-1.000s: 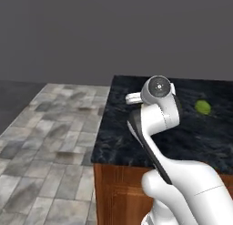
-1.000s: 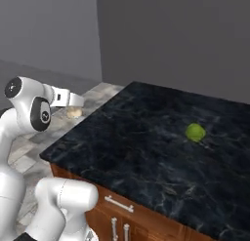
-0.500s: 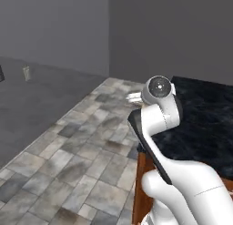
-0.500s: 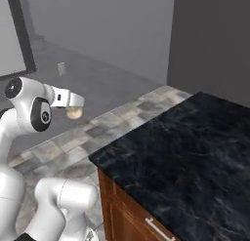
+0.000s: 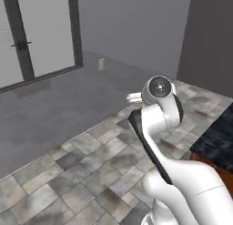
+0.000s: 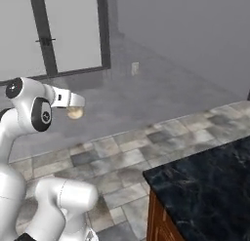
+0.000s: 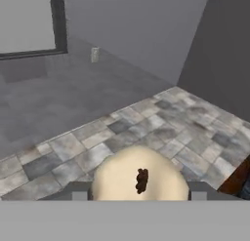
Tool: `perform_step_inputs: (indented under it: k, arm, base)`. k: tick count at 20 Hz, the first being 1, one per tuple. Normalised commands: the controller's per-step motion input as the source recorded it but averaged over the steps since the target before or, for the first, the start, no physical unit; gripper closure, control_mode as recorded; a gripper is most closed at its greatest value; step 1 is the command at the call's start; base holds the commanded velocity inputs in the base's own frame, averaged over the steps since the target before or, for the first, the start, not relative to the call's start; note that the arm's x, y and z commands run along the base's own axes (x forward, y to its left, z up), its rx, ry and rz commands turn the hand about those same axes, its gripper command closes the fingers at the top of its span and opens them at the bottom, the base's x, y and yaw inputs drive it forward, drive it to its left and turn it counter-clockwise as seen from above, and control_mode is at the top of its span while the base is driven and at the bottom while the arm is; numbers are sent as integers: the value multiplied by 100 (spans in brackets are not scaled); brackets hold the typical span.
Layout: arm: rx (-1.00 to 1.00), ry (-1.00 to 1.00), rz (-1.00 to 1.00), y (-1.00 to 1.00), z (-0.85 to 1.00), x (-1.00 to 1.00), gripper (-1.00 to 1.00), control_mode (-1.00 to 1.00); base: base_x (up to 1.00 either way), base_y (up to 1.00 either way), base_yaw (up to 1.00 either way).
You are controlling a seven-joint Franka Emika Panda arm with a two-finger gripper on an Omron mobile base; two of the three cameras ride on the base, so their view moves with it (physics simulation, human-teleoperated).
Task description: Pick the candle and candle from the dining table and place them in the open cabinet. Close the cabinet after placing the objects.
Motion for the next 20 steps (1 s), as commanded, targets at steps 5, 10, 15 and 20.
perform_step_inputs:
  k: [5, 10, 15, 20]
  arm:
    - [0, 0, 0, 0, 0, 0, 100, 100]
    - [0, 0, 0, 0, 0, 0, 100, 100]
    - [0, 0, 0, 0, 0, 0, 100, 100]
    - [0, 0, 0, 0, 0, 0, 100, 100]
  base:
    - [0, 59, 59]
    - [0, 55, 61]
    - [0, 47, 62]
    - [0, 44, 62]
